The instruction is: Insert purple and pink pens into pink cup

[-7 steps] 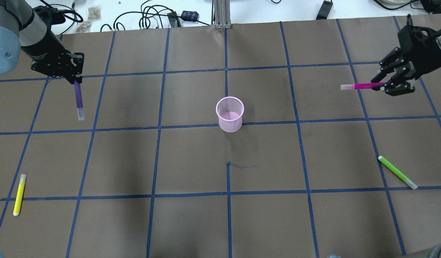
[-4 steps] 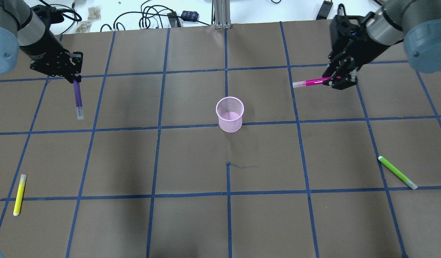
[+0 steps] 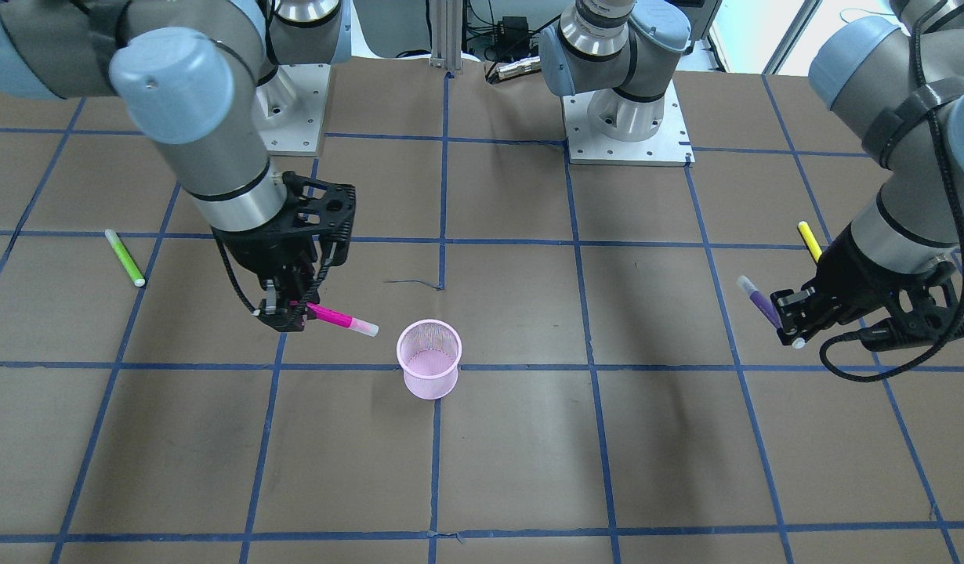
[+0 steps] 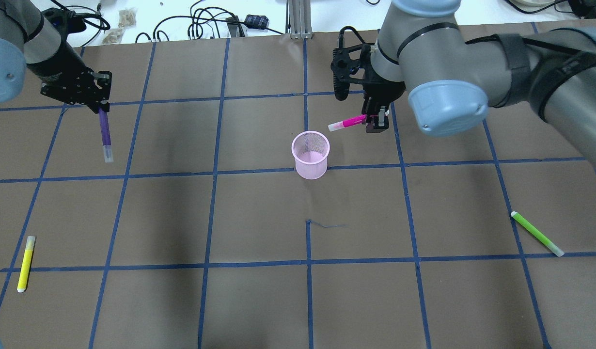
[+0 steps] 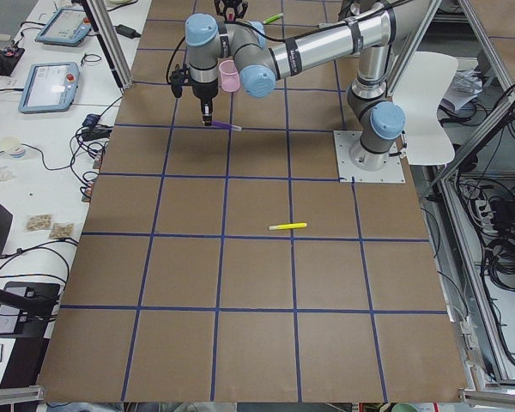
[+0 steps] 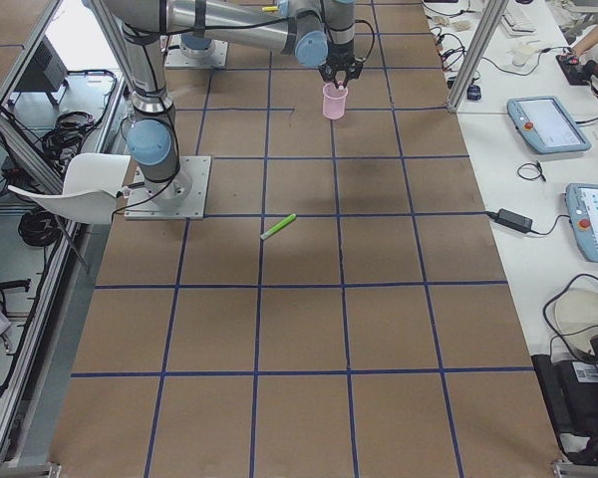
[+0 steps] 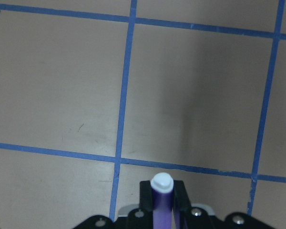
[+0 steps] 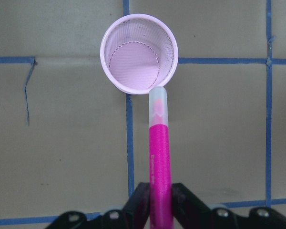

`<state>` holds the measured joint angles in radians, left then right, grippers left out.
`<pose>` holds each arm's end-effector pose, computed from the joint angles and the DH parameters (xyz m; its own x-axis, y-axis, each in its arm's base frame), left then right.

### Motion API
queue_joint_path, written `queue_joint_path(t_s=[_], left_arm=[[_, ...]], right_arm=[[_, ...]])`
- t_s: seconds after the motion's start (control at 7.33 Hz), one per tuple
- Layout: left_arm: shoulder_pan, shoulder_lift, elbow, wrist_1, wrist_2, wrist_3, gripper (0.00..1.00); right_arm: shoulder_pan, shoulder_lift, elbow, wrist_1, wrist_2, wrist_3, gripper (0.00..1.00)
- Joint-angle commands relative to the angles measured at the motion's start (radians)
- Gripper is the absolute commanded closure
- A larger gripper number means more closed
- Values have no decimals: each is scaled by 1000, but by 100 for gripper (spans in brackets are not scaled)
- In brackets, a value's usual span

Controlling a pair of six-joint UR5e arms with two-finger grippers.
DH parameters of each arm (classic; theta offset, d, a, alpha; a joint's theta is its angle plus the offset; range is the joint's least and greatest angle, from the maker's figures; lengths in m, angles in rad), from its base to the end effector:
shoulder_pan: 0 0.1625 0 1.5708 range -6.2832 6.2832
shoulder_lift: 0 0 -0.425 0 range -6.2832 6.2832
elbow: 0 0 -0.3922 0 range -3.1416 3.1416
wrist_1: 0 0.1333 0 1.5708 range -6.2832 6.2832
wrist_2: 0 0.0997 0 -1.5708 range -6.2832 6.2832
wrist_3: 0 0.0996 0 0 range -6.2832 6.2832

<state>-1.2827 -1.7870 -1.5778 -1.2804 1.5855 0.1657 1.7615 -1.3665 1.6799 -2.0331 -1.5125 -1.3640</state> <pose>0.0383 -0.5934 0.3981 -0.9920 -0.1234 -0.0255 -0.1215 0.9905 -0.0638 0.2451 -0.5359 0.3742 -0.0175 -0.9909 0.1334 -0.9962 0.0059 -0.0868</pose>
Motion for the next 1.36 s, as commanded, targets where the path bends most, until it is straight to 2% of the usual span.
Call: queue_joint_path(t_s=[0.0, 0.14, 0.41, 0.55, 0.68, 0.95, 1.23], left_arm=[[-1, 0, -8, 16, -1, 1, 100], [-3, 0, -8, 21, -1, 4, 100], [-7, 0, -11, 24, -1, -3, 100], [-6, 0, -11, 24, -1, 3, 100], [-7, -2, -11, 24, -1, -2, 100], [-9, -3, -13, 23, -1, -3, 100], [-17, 1, -11, 24, -2, -14, 100]], right_arm=[[108, 62, 1, -82, -46, 164, 81], [122, 101, 0, -116, -137, 169, 81], [147, 113, -8, -122, -167, 174, 81], [147, 118, -5, -128, -164, 192, 75], [150, 130, -6, -136, -164, 191, 61], [151, 135, 0, -133, -153, 183, 0], [150, 124, -11, -131, -156, 181, 0]])
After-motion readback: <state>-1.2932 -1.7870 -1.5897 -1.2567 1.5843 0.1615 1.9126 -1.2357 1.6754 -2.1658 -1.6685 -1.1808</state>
